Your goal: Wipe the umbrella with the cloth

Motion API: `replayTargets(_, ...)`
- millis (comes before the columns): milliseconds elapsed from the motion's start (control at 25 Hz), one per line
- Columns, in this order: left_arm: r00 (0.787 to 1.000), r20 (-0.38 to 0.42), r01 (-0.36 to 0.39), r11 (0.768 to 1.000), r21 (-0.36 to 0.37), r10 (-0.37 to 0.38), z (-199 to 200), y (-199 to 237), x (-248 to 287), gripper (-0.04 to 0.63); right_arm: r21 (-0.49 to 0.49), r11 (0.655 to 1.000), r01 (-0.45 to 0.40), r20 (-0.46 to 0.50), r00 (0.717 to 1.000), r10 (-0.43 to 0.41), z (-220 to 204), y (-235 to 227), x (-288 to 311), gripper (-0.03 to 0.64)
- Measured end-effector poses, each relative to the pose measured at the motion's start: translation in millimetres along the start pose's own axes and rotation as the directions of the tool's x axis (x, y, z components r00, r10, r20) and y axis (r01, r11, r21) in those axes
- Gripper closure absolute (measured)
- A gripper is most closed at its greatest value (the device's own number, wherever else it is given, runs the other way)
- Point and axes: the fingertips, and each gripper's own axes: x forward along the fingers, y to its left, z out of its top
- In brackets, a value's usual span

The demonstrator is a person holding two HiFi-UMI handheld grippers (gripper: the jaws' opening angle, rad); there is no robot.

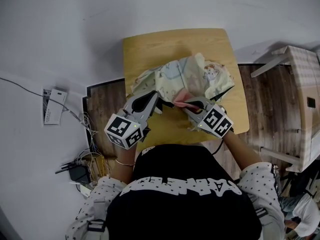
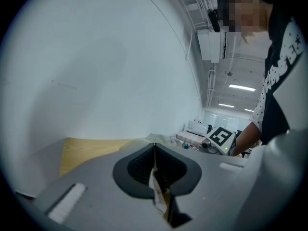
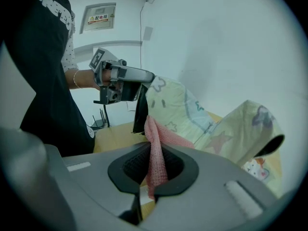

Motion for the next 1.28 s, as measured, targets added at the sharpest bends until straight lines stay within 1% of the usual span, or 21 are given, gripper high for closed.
replayTargets(160, 1.0, 0.008, 0.006, 1.0, -0.001, -0.006, 2.2, -2.3, 3.5, 0.591, -0.021, 1.0, 0.002, 0.042, 0.999, -0.001, 18.3, -2.9, -18.0, 0.586)
replayTargets(280, 1.0, 0.008, 0.005, 1.0, -0.003, -0.005, 2.0, -3.4, 4.5, 0.591, -0.074, 0.997, 0.005, 0.091, 0.996, 0.002, 46.2, -7.2, -35.4, 0.586)
replayTargets(360, 1.0, 0.01, 0.003, 1.0, -0.005, -0.003, 1.8, -3.8, 4.2, 0.591, -0.119, 0.992, 0.029, 0.13, 0.991, -0.013, 70.4, -14.5, -47.3, 0.586)
replayTargets(440, 1.0, 0.011, 0.001, 1.0, -0.008, -0.001, 1.1, -4.3, 3.0, 0.591, -0.174, 0.982, 0.071, 0.175, 0.984, -0.04, 98.3, -24.3, -58.5, 0.586)
replayTargets(520, 1.0, 0.011, 0.0, 1.0, -0.012, 0.0, 0.3, -3.9, 1.1, 0.591, -0.248, 0.96, 0.131, 0.216, 0.973, -0.077, 126.5, -34.7, -66.2, 0.586)
replayTargets(560, 1.0, 0.013, 0.0, 1.0, -0.014, 0.0, 0.3, -3.6, 0.4, 0.591, -0.292, 0.942, 0.165, 0.226, 0.969, -0.1, 138.0, -40.7, -67.8, 0.586)
replayTargets(640, 1.0, 0.019, 0.0, 1.0, -0.023, 0.0, 0.8, -3.8, 0.0, 0.591, -0.394, 0.89, 0.231, 0.208, 0.965, -0.158, 148.7, -57.3, -65.2, 0.586)
replayTargets(720, 1.0, 0.024, -0.003, 1.0, -0.03, 0.003, 1.5, -5.2, 0.4, 0.591, -0.472, 0.84, 0.267, 0.165, 0.963, -0.214, 145.1, -77.0, -56.1, 0.586)
replayTargets(800, 1.0, 0.024, -0.006, 1.0, -0.03, 0.007, 1.8, -5.8, 0.6, 0.591, -0.508, 0.819, 0.266, 0.109, 0.963, -0.245, 132.2, -93.5, -42.7, 0.586)
replayTargets(880, 1.0, 0.023, -0.006, 1.0, -0.03, 0.007, 2.3, -5.3, 0.0, 0.591, -0.533, 0.809, 0.248, 0.047, 0.963, -0.264, 114.9, -103.8, -29.4, 0.586)
replayTargets(920, 1.0, 0.024, -0.004, 1.0, -0.03, 0.005, 2.8, -4.7, -0.5, 0.591, -0.539, 0.808, 0.237, 0.02, 0.963, -0.269, 106.7, -106.6, -24.3, 0.586)
replayTargets(1000, 1.0, 0.026, 0.0, 1.0, -0.03, 0.001, 4.0, -3.4, -1.2, 0.591, -0.532, 0.818, 0.219, -0.017, 0.963, -0.269, 93.3, -109.0, -17.7, 0.586)
replayTargets(1280, 0.999, 0.027, 0.036, 0.999, -0.036, -0.035, 6.9, -9.6, 7.1, 0.592, -0.491, 0.854, 0.175, -0.092, 0.964, -0.25, 56.4, -105.3, -16.4, 0.586)
